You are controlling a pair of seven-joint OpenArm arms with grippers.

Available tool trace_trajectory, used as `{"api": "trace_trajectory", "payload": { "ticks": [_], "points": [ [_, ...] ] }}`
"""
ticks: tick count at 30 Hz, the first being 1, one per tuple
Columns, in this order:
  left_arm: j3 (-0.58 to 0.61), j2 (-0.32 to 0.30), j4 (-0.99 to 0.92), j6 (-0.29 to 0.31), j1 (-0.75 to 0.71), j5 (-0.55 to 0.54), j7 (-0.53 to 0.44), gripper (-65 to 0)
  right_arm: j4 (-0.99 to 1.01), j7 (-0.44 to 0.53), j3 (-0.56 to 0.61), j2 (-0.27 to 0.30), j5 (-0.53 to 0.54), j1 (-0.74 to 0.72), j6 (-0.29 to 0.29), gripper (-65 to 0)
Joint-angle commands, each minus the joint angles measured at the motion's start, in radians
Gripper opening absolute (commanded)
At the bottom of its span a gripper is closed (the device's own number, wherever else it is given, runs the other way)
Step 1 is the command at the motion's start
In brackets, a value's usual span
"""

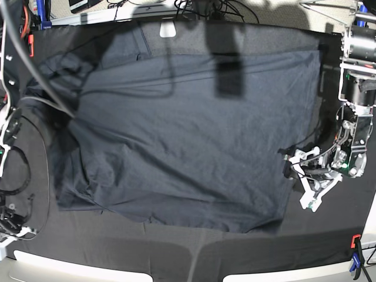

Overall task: Layout the t-shirt on the table in an organized manner, then fold the t-shirt properly
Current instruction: 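Smooth the shirt edge with the right gripper to flatten the shirt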

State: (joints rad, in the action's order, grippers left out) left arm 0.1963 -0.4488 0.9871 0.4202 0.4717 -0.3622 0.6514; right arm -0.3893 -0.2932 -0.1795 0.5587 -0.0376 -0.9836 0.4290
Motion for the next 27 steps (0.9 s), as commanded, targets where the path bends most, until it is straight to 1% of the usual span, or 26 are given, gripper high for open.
{"api": "trace_trajectory", "payload": {
  "ticks": [1,3,4,5,6,7,8,9,10,12,13,15,17,21,24,27],
  "points": [
    [-0.006,-0.014,0.014,-0.001,0.03,-0.006,-0.024,-36.4,-0.018,0.029,-0.002,0.011,0.009,-0.043,0.0,-65.0],
    [-0.006,-0.014,0.014,-0.001,0.03,-0.006,-0.023,-36.4,-0.018,-0.007,0.005,0.006,0.05,-0.04,0.002,-64.5],
    [-0.006,-0.014,0.014,-0.001,0.029,-0.007,-0.023,-36.4,-0.018,-0.057,0.011,0.006,0.099,-0.04,0.009,-58.6],
    [-0.006,-0.014,0.014,-0.001,0.029,-0.007,-0.023,-36.4,-0.018,-0.122,0.018,0.006,0.157,-0.041,0.027,-51.4],
    [-0.006,-0.014,0.014,-0.001,0.029,-0.007,-0.023,-36.4,-0.018,-0.193,0.022,0.006,0.215,-0.042,0.056,-44.1],
    [-0.006,-0.014,0.014,-0.001,0.03,-0.009,-0.024,-36.4,-0.018,-0.274,0.023,0.006,0.27,-0.045,0.092,-38.6],
    [-0.006,-0.014,0.014,-0.001,0.03,-0.014,-0.024,-36.4,-0.018,-0.358,0.023,0.006,0.325,-0.048,0.124,-35.8],
    [-0.006,-0.014,0.014,-0.001,0.03,-0.018,-0.025,-36.4,-0.018,-0.443,0.023,0.006,0.382,-0.05,0.141,-35.7],
    [-0.006,-0.014,0.014,-0.001,0.03,-0.026,-0.025,-36.4,-0.018,-0.515,0.023,0.007,0.427,-0.052,0.143,-35.7],
    [-0.006,-0.011,0.014,-0.001,0.03,-0.032,-0.023,-36.4,-0.018,-0.622,0.023,0.011,0.465,-0.051,0.143,-35.7],
    [-0.006,-0.011,0.014,-0.001,0.03,-0.032,-0.023,-36.4,-0.018,-0.654,0.023,0.016,0.462,-0.05,0.142,-35.7],
    [-0.006,-0.011,0.014,-0.001,0.029,-0.032,-0.023,-36.4,-0.018,-0.702,0.023,0.031,0.462,-0.046,0.135,-35.7],
    [-0.006,-0.011,0.014,0.0,0.029,-0.032,-0.023,-36.4,-0.016,-0.742,0.023,0.05,0.472,-0.038,0.111,-35.7],
    [-0.006,-0.011,0.014,0.0,0.029,-0.032,-0.024,-36.4,-0.011,-0.843,0.023,0.077,0.521,-0.002,0.109,-35.7],
    [-0.006,-0.011,0.014,0.0,0.029,-0.032,-0.024,-36.4,-0.011,-0.869,0.023,0.078,0.519,0.035,0.108,-35.7],
    [-0.006,-0.011,0.014,-0.001,0.029,-0.032,-0.024,-36.4,-0.01,-0.864,0.023,0.072,0.486,0.076,0.075,-35.8]
  ]
}}
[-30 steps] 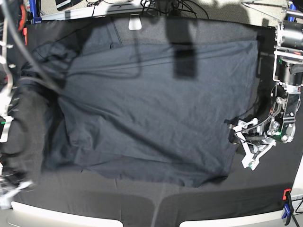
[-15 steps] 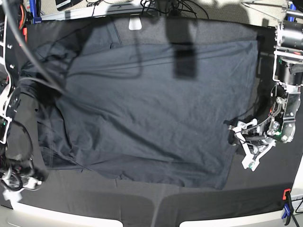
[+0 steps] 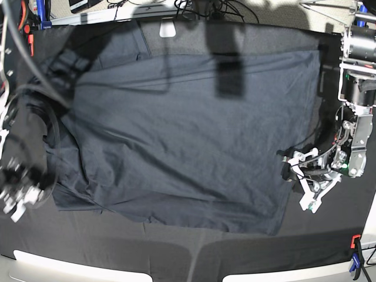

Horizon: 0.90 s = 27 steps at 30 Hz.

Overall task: Layout the t-shirt on the table in an organized manner, then fold the t-shirt properly
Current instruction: 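Smooth the shirt edge with the right gripper to flatten the shirt, then drag the shirt edge outward with the right gripper to straighten it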

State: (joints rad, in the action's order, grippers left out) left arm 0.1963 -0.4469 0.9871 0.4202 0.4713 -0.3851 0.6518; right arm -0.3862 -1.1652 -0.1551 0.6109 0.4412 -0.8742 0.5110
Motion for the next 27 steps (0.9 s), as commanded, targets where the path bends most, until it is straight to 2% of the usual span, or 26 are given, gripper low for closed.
{"api": "trace_trajectory", "payload": {
  "ticks": [1,8,15,17,20,24,27],
  "points": [
    [-0.006,-0.013,0.014,-0.001,0.03,-0.009,-0.026,-36.4,-0.013,0.018,-0.002,0.015,-0.008,-0.021,-0.016,-35.8],
    [-0.006,-0.013,0.014,-0.001,0.03,-0.009,-0.032,-36.4,-0.013,0.13,-0.002,-0.034,-0.152,0.047,-0.034,-35.8],
    [-0.006,-0.013,0.014,0.0,0.03,-0.009,-0.032,-36.4,-0.013,0.171,-0.002,-0.093,-0.163,0.052,-0.041,-36.0],
    [-0.006,-0.013,0.014,-0.001,0.029,-0.009,-0.031,-36.4,-0.013,0.195,-0.002,-0.103,-0.204,0.051,-0.043,-36.0],
    [-0.006,-0.013,0.014,0.0,0.025,-0.009,-0.031,-36.4,-0.013,0.264,-0.002,-0.095,-0.257,0.028,-0.049,-36.0],
    [-0.006,-0.013,0.014,-0.001,0.025,-0.009,-0.031,-36.4,-0.013,0.298,-0.002,-0.066,-0.26,-0.034,-0.049,-36.0],
    [-0.006,-0.013,0.014,-0.001,0.025,-0.009,-0.023,-36.4,-0.013,0.298,-0.002,-0.041,-0.272,-0.044,-0.093,-36.0]
  ]
}}
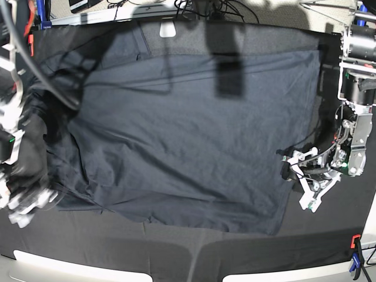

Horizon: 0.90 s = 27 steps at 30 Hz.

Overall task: Layout the t-shirt on the table in an organized manner, then fold the t-shirt properly
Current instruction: 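Drag the shirt edge outward with the right gripper to straighten it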

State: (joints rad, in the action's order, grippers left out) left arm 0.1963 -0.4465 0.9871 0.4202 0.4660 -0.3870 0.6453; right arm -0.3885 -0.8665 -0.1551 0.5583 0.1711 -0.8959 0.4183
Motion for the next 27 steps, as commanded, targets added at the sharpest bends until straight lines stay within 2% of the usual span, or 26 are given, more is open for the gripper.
{"api": "trace_trajectory", "payload": {
  "ticks": [1,8,12,16,20,22,25,27],
  "points": [
    [-0.006,-0.013,0.014,-0.001,0.03,-0.007,-0.011,-36.4,-0.011,-0.001,-0.002,0.019,-0.013,-0.013,-0.008,-36.0],
    [-0.006,-0.014,0.014,-0.001,0.03,-0.007,-0.009,-36.4,-0.01,0.008,-0.002,0.031,-0.015,0.097,-0.016,-36.0],
    [-0.006,-0.013,0.014,-0.001,0.03,-0.007,-0.01,-36.4,-0.01,0.005,-0.002,0.028,-0.014,0.112,-0.016,-36.0],
    [-0.006,-0.014,0.014,-0.001,0.031,-0.007,-0.01,-36.4,-0.01,-0.013,-0.002,0.008,-0.01,0.132,-0.016,-38.5],
    [-0.006,-0.013,0.014,-0.001,0.03,-0.007,-0.01,-36.4,-0.01,0.01,-0.002,-0.021,-0.012,0.163,-0.015,-40.9],
    [-0.006,-0.013,0.014,-0.001,0.03,-0.007,-0.01,-36.4,-0.01,0.042,-0.002,-0.031,-0.016,0.165,-0.014,-45.6],
    [-0.006,-0.014,0.014,-0.001,0.03,-0.007,-0.01,-36.4,-0.01,0.123,-0.002,-0.035,-0.018,0.165,-0.014,-57.9],
    [-0.006,-0.013,0.014,-0.001,0.03,-0.007,-0.01,-36.4,-0.011,0.195,-0.002,-0.034,-0.074,0.164,-0.015,-64.5]
  ]
}}
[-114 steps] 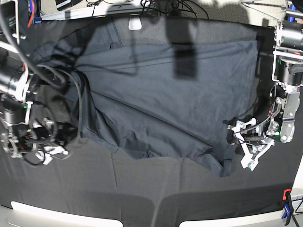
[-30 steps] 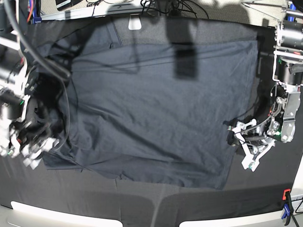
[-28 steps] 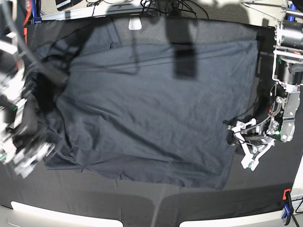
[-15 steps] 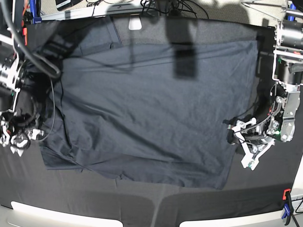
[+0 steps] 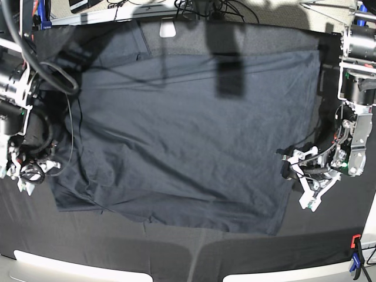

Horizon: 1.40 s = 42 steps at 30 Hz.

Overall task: Layout the t-shirt on the table in an organized manner, then fold the t-shirt properly
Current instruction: 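Drag the shirt edge outward with the right gripper to straighten it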

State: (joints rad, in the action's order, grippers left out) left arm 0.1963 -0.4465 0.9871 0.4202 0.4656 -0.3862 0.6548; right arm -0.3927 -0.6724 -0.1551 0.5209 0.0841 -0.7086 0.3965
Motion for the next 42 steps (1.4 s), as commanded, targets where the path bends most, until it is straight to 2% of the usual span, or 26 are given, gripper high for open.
{"api": "trace_trajectory", "payload": {
  "ticks": [1,5,9,13,15,21,23,24,28,29,35,36,42],
  "points": [
    [-0.006,-0.013,0.014,-0.001,0.031,-0.008,-0.02,-36.4,-0.006,0.035,-0.002,0.003,-0.031,-0.025,0.007,-65.0],
    [-0.006,-0.013,0.014,-0.001,0.031,-0.008,-0.026,-36.4,-0.006,0.159,-0.002,0.006,-0.159,-0.037,-0.012,-65.0],
    [-0.006,-0.013,0.014,0.0,0.031,-0.008,-0.022,-36.4,-0.006,0.226,-0.002,0.006,-0.232,-0.073,-0.122,-65.0],
    [-0.006,-0.014,0.014,-0.001,0.031,-0.008,-0.018,-36.4,-0.006,0.271,-0.002,0.006,-0.32,-0.113,-0.267,-65.0],
    [-0.006,-0.014,0.014,-0.001,0.031,-0.008,-0.018,-36.4,-0.006,0.289,0.0,0.01,-0.344,-0.127,-0.312,-65.0],
    [-0.006,-0.013,0.014,0.0,0.031,-0.008,-0.018,-36.4,-0.006,0.306,0.08,0.017,-0.343,-0.133,-0.32,-65.0],
    [-0.006,-0.013,0.014,-0.001,0.031,-0.008,-0.018,-36.4,-0.006,0.313,0.121,0.016,-0.347,-0.134,-0.346,-65.0],
    [-0.006,-0.014,0.014,-0.001,0.031,-0.008,-0.018,-36.4,-0.006,0.323,0.14,0.016,-0.348,-0.134,-0.376,-65.0],
    [-0.006,-0.013,0.014,-0.001,0.03,-0.008,-0.011,-36.4,-0.006,0.367,0.188,0.019,-0.395,-0.134,-0.555,-65.0],
    [-0.006,-0.013,0.014,-0.001,0.031,-0.008,-0.011,-36.4,-0.006,0.371,0.191,0.02,-0.395,-0.134,-0.571,-65.0],
    [-0.006,-0.014,0.014,-0.001,0.031,-0.008,-0.011,-36.4,-0.006,0.372,0.191,0.022,-0.375,-0.134,-0.571,-65.0],
    [-0.006,-0.014,0.014,-0.001,0.031,-0.008,-0.011,-36.4,-0.006,0.373,0.191,0.022,-0.368,-0.134,-0.571,-62.8],
    [-0.006,-0.013,0.014,-0.001,0.031,-0.008,-0.015,-36.4,-0.006,0.365,0.191,0.022,-0.368,-0.134,-0.571,-40.1]
  ]
}}
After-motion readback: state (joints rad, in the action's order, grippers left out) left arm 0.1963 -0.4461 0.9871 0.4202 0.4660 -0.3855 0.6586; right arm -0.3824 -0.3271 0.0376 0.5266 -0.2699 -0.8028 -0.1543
